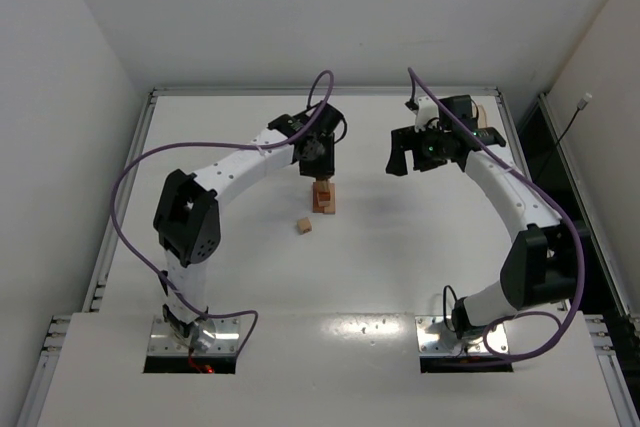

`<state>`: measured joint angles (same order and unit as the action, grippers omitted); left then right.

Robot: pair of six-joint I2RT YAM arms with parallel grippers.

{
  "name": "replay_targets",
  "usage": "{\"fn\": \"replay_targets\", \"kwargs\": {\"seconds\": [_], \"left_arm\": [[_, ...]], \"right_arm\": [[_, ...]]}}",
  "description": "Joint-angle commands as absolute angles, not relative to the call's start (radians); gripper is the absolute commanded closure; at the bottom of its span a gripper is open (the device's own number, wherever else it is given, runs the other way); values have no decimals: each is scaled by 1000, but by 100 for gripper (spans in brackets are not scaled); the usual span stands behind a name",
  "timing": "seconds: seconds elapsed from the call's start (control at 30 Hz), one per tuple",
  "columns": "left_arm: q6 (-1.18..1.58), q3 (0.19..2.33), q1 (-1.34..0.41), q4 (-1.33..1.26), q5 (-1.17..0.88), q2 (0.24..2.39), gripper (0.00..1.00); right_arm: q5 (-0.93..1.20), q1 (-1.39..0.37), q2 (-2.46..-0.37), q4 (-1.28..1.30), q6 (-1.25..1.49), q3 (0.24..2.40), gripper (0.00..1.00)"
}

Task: Build the wood block tower

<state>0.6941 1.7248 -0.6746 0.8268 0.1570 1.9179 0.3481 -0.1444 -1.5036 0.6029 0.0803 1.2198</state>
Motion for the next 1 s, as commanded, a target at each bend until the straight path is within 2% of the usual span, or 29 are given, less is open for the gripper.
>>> {"fn": "replay_targets", "kwargs": {"seconds": [0.0, 0.13, 0.17, 0.2, 0.23, 0.27, 0.3, 0.47, 0.57, 0.67, 0.8, 0.83, 0.97], "left_arm": [[696, 1766, -687, 808, 161, 1930, 100], [696, 1775, -687, 808, 170, 1939, 99], [696, 1775, -687, 808, 170, 1939, 96], [687, 1775, -687, 808, 170, 1939, 89], [687, 1775, -687, 808, 170, 1939, 89], [687, 1775, -687, 808, 170, 1939, 81], [687, 1775, -687, 808, 170, 1939, 78], [687, 1775, -687, 808, 170, 1939, 73], [687, 1766, -687, 808, 170, 1939, 55], [687, 1766, -687, 808, 179, 1930, 47], [687, 1756, -687, 808, 179, 1930, 43], [687, 1756, -687, 808, 179, 1930, 35], [666, 1766, -687, 796, 169, 1904, 23]], "right_arm": [[357, -138, -1503, 571, 94, 1243, 20], [357, -138, -1503, 571, 94, 1233, 20], [357, -138, -1503, 571, 94, 1233, 20], [367, -138, -1503, 571, 94, 1233, 20], [367, -138, -1503, 571, 94, 1233, 20], [367, -138, -1512, 571, 94, 1233, 20], [367, -138, -1513, 571, 94, 1233, 20], [367, -129, -1513, 571, 94, 1233, 20], [367, -129, -1513, 571, 94, 1233, 20], [376, -129, -1513, 571, 94, 1233, 20], [376, -129, -1513, 571, 94, 1233, 20], [376, -129, -1513, 571, 94, 1233, 20], [365, -129, -1513, 560, 94, 1224, 20]]}}
